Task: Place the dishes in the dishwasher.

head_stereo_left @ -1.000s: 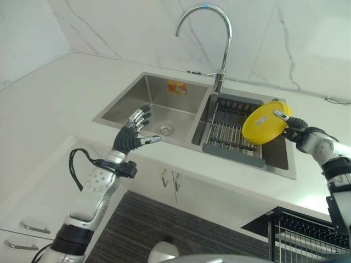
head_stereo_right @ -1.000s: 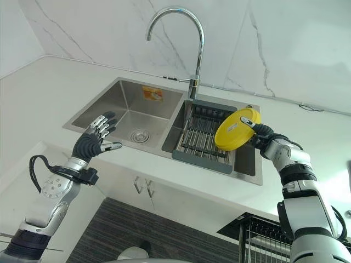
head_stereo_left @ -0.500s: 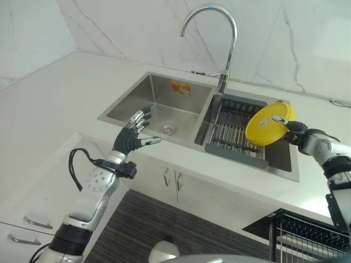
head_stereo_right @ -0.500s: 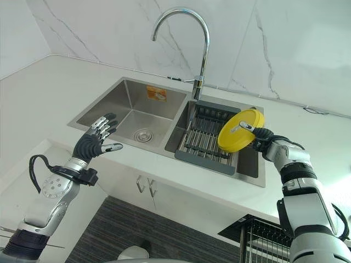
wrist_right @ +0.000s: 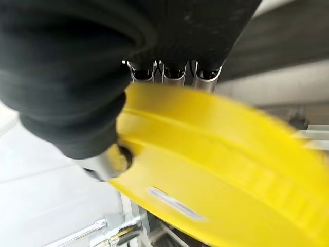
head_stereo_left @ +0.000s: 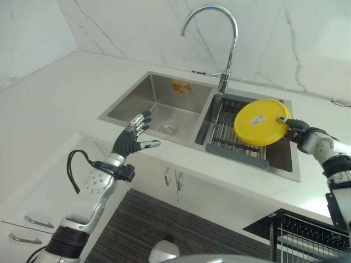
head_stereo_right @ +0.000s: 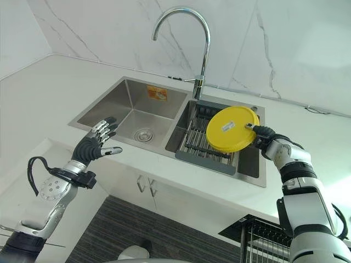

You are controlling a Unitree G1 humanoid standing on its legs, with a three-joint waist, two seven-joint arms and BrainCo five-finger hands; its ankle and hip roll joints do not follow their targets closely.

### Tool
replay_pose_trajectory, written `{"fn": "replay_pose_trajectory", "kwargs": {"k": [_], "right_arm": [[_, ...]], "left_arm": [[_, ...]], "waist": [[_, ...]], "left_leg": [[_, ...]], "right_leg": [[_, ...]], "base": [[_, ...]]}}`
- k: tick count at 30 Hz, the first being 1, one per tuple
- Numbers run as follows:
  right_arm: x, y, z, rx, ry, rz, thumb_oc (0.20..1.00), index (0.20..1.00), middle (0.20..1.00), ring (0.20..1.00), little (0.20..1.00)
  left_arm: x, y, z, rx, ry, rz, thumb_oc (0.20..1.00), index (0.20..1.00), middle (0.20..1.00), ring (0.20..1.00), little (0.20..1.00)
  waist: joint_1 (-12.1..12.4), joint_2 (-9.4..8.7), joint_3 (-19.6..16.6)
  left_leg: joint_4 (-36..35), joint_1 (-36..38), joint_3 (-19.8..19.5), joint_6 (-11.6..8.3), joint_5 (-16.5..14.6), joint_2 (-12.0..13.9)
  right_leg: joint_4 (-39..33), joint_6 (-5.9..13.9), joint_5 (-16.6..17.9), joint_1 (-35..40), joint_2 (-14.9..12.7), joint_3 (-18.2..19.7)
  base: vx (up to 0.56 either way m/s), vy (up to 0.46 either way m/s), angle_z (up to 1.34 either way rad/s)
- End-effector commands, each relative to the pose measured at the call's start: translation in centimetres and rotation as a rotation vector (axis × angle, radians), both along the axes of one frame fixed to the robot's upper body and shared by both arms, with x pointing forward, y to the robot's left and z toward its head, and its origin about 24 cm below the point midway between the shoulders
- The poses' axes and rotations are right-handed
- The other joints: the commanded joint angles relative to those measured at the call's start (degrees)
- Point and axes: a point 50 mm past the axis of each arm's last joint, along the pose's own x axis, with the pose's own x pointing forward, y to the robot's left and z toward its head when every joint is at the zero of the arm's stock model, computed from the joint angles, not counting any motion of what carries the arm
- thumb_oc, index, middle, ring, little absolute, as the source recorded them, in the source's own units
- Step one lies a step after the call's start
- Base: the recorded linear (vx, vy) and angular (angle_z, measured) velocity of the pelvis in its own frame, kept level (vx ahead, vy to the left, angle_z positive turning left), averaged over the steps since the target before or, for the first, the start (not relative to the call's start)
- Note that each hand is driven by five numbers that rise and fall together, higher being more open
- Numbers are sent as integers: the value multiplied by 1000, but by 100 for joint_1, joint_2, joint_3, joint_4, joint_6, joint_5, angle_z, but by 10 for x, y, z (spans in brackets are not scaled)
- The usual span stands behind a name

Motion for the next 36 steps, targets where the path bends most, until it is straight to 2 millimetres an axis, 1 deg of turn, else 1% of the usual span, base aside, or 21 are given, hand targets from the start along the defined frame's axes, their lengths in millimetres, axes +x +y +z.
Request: {"fn": "replay_pose_trajectory", "kwargs": {"k": [1, 5, 7, 10, 13, 16, 18, 19, 21, 22, 24, 25, 27, 29, 30, 31, 32, 33, 34, 35, 36], "right_arm": [[21, -2, 68, 51, -290, -42, 200, 200, 200, 200, 200], [22, 6, 66, 112, -317, -5, 200, 200, 200, 200, 200], [23, 11, 68, 160, -364, -9, 200, 200, 200, 200, 200], [23, 23, 70, 254, -463, 12, 200, 200, 200, 200, 200], [23, 32, 69, 286, -497, -1, 200, 200, 200, 200, 200], [20, 37, 73, 324, -563, -17, 200, 200, 200, 200, 200], [16, 43, 81, 351, -646, -39, 200, 200, 200, 200, 200], [13, 46, 84, 364, -676, -39, 200, 200, 200, 200, 200], [5, 52, 88, 386, -736, -25, 200, 200, 200, 200, 200], [-3, 56, 89, 380, -784, -7, 200, 200, 200, 200, 200], [-11, 60, 91, 386, -818, 9, 200, 200, 200, 200, 200], [-20, 64, 91, 367, -847, 11, 200, 200, 200, 200, 200], [-38, 62, 91, 347, -895, 11, 200, 200, 200, 200, 200], [-62, 56, 88, 285, -947, 3, 200, 200, 200, 200, 200], [-74, 50, 87, 264, -972, -13, 200, 200, 200, 200, 200], [-78, 49, 86, 260, -982, -24, 200, 200, 200, 200, 200], [-83, 49, 84, 250, -992, -24, 200, 200, 200, 200, 200], [-85, 50, 82, 253, -991, -16, 200, 200, 200, 200, 200], [-86, 55, 81, 275, -990, 3, 200, 200, 200, 200, 200], [-91, 59, 76, 264, -990, 7, 200, 200, 200, 200, 200], [-96, 58, 74, 265, -992, 11, 200, 200, 200, 200, 200]], "left_arm": [[0, 0, 16, 1, -79, -34, 1000, 1000, 1000, 1000, 1000], [-2, 0, 15, 2, -72, -36, 1000, 1000, 1000, 1000, 1000], [-3, 1, 15, -1, -74, -38, 1000, 1000, 1000, 1000, 1000], [-4, 2, 14, -10, -78, -38, 1000, 1000, 1000, 1000, 1000], [-5, 2, 12, -17, -78, -41, 1000, 1000, 1000, 1000, 1000], [-7, 0, 10, -30, -84, -41, 1000, 1000, 1000, 1000, 1000], [-9, -2, 6, -71, -75, -51, 1000, 1000, 1000, 1000, 1000], [-10, -4, 5, -93, -71, -62, 1000, 1000, 1000, 1000, 1000], [-13, -7, 3, -127, -77, -75, 1000, 1000, 1000, 1000, 1000], [-14, -9, 3, -147, -88, -77, 1000, 1000, 1000, 1000, 1000], [-16, -9, 2, -157, -100, -70, 1000, 1000, 1000, 1000, 1000], [-18, -8, 3, -166, -112, -59, 1000, 1000, 1000, 1000, 1000], [-21, -6, 2, -174, -129, -42, 1000, 1000, 1000, 1000, 1000], [-25, -4, 5, -208, -153, -33, 1000, 1000, 1000, 1000, 1000], [-27, -6, 9, -230, -190, -41, 1000, 1000, 1000, 1000, 1000], [-28, -6, 10, -244, -209, -45, 1000, 1000, 1000, 1000, 1000], [-32, -6, 13, -266, -247, -29, 1000, 1000, 1000, 1000, 1000], [-34, -5, 15, -274, -271, -14, 1000, 1000, 1000, 1000, 1000], [-38, -4, 18, -283, -310, 2, 1000, 1000, 1000, 1000, 1000], [-41, -4, 26, -250, -382, 11, 1000, 1000, 1000, 1000, 1000], [-42, -7, 33, -188, -438, -7, 1000, 1000, 1000, 1000, 1000]], "waist": [[204, -40, -218], [227, -23, -245], [229, -11, -251], [217, -5, -272], [195, -13, -301], [160, -17, -318], [88, -24, -325], [56, -23, -322], [-20, -30, -340], [-81, -30, -336], [-146, -38, -340], [-210, -42, -339], [-335, -48, -327], [-516, -51, -280], [-576, -85, -175], [-588, -128, -106], [-590, -221, 31], [-596, -262, 91], [-643, -253, 142], [-763, -192, 177], [-876, -167, 206]], "left_leg": [[-1, 109, 47, 15, -629, -40], [-1, 98, 35, 22, -623, -59], [-1, 88, 43, 28, -623, -66], [-1, 83, 52, 52, -632, -83], [-1, 87, 74, 75, -634, -85], [-1, 82, 122, 88, -641, -65], [-1, 88, 195, 101, -646, -29], [-1, 60, 209, 115, -589, -23], [-1, 83, 276, 117, -639, 21], [-1, 53, 313, 123, -592, 44], [-1, 65, 374, 120, -595, 83], [-1, 62, 433, 110, -593, 123], [-1, 62, 526, 103, -587, 177], [-1, 143, 711, 78, -567, 190], [250, 70, 698, 32, -565, 125], [575, -84, 580, 26, -689, 44], [1184, -319, 197, 91, -988, -219], [1428, -402, 37, 167, -1156, -368], [1362, -369, -54, 269, -1223, -445], [1058, -196, 33, 393, -1189, -458], [888, -87, 135, 462, -1162, -487]], "right_leg": [[39, 278, -772, 136, -333, 368], [39, 283, -769, 145, -352, 348], [39, 293, -768, 154, -370, 330], [39, 300, -763, 153, -387, 325], [39, 301, -745, 139, -384, 339], [39, 299, -749, 125, -371, 362], [39, 279, -748, 99, -340, 415], [39, 265, -691, 57, -333, 439], [39, 245, -739, 45, -289, 491], [39, 221, -690, -14, -262, 530], [39, 202, -686, -39, -231, 574], [39, 181, -688, -63, -199, 612], [39, 151, -687, -107, -143, 697], [39, 145, -660, -183, -94, 891], [39, 121, -621, -217, -112, 1039], [39, 107, -586, -237, -142, 1114], [39, 100, -493, -288, -216, 1298], [39, 116, -445, -313, -256, 1420], [39, 149, -395, -356, -271, 1552], [39, 262, -314, -432, -331, 1677], [39, 393, -222, -510, -413, 1780]], "base": [[14, 35, 2], [-11, 40, 1], [-46, 55, 2], [-55, 48, 4], [-56, 28, 11], [-68, 10, 13], [-140, -10, 1], [-118, -29, -4], [-115, -43, -7], [-151, -53, -12], [-121, -68, -14], [-114, -95, -8], [-99, -92, -4], [-93, 11, -23], [-133, 84, -28], [-184, 113, -37], [-161, 137, -48], [-164, 257, -53], [-128, 417, -80], [-109, 499, -123], [-83, 533, -153]]}}
